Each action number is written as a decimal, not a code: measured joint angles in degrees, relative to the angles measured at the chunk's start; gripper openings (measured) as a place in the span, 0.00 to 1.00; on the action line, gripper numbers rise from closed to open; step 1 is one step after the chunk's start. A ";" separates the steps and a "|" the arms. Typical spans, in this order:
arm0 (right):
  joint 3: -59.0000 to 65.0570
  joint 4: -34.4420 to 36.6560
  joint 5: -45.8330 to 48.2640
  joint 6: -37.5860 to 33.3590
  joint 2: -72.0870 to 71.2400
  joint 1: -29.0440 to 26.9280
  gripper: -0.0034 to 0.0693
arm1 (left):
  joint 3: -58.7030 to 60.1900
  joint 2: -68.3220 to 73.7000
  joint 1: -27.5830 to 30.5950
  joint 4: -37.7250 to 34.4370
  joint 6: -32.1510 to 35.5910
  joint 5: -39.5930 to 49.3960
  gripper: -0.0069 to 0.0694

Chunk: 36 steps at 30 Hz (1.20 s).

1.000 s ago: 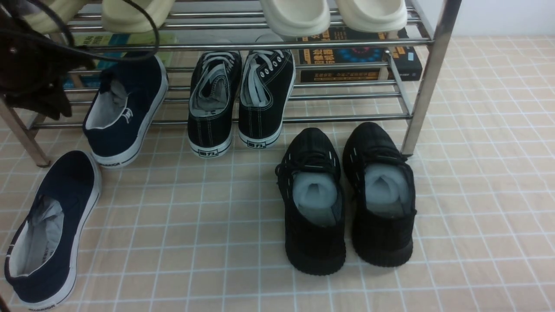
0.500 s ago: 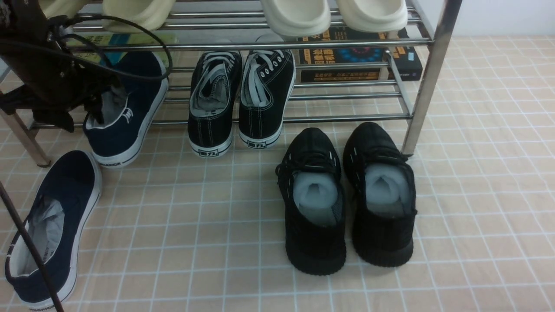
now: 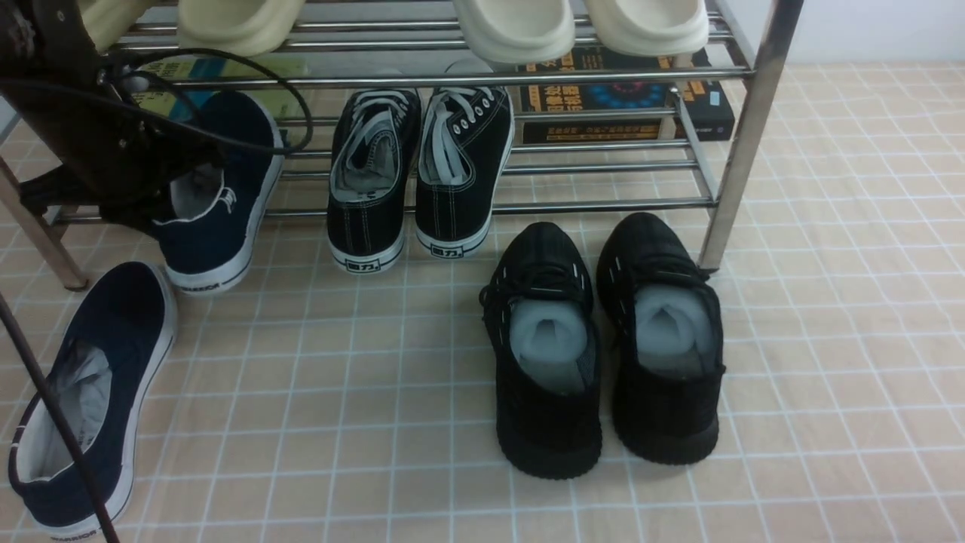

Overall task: Take the shoes off the shelf from the light coffee tablecloth by hand.
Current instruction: 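Set the held shoe down on the floor in front of the rack with the left gripper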

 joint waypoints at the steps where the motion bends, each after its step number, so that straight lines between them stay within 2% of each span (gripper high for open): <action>1: 0.00 0.00 0.00 0.00 0.00 0.00 0.38 | 0.06 -1.74 0.00 0.00 0.17 2.16 0.12; 7: 0.00 0.00 0.00 0.00 0.00 0.00 0.38 | 1.33 -13.33 -1.40 1.18 0.29 11.90 0.12; 13: 0.00 0.00 0.00 0.00 0.00 0.00 0.38 | 8.72 -22.60 -5.00 2.45 -1.68 12.50 0.12; 17: 0.00 0.00 0.00 0.00 0.00 0.00 0.38 | 18.74 -26.49 -6.06 2.97 -6.67 7.36 0.12; 21: 0.00 0.00 0.00 0.00 0.00 0.00 0.38 | 28.97 -27.35 -6.06 3.23 -12.55 -1.64 0.12; 29: 0.00 0.00 0.00 0.00 0.00 0.00 0.38 | 39.42 -27.42 -6.06 3.24 -16.40 -12.83 0.12; 36: 0.00 0.00 0.00 0.00 0.00 0.00 0.38 | 41.40 -27.42 -6.06 3.30 -16.04 -15.00 0.12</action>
